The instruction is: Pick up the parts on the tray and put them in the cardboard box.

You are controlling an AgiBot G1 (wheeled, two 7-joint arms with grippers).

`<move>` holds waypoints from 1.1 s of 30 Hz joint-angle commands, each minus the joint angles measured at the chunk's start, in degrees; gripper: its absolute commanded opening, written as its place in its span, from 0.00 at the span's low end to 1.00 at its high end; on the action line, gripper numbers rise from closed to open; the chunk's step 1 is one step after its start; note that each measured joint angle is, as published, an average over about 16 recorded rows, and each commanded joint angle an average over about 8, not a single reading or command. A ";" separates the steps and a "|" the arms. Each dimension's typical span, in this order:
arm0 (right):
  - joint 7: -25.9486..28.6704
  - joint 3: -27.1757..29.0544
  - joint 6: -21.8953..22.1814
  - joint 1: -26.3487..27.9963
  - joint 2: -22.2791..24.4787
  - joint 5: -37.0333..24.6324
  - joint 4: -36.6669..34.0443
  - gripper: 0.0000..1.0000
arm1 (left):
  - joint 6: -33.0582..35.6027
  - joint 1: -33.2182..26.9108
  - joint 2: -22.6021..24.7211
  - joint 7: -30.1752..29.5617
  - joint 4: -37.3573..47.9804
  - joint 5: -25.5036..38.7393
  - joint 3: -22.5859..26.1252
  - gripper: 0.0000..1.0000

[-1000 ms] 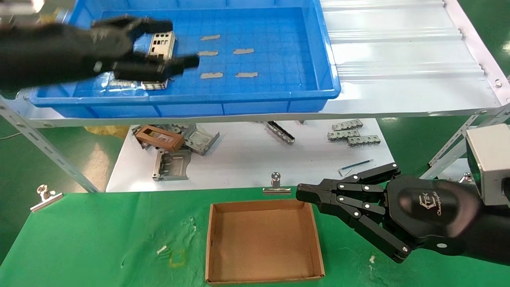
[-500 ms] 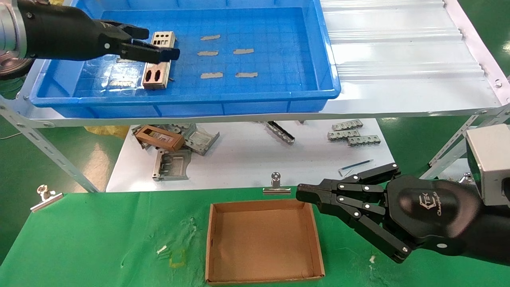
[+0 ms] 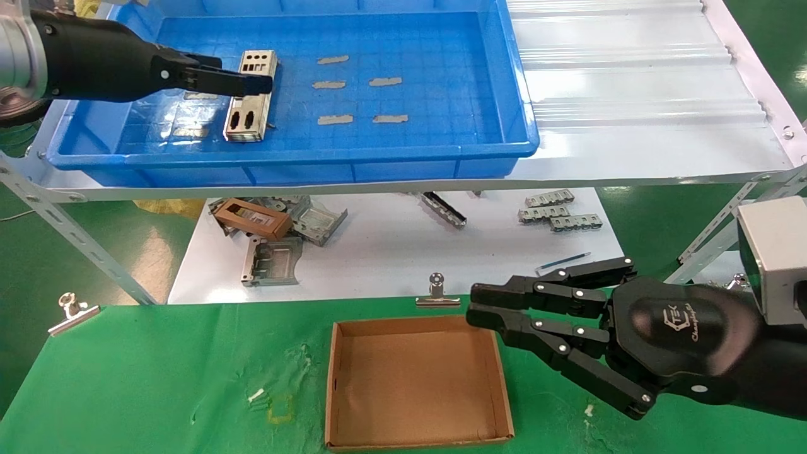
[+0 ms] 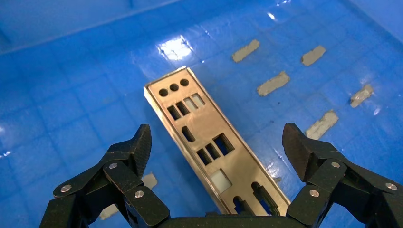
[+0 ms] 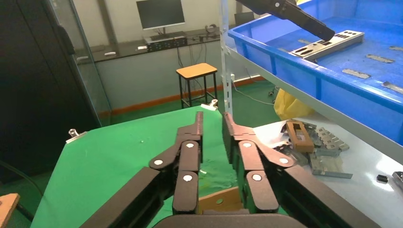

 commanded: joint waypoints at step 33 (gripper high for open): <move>0.00 0.00 0.00 0.00 0.00 0.00 0.00 1.00 | -4.53 1.01 1.11 -7.91 -6.08 5.03 2.97 0.00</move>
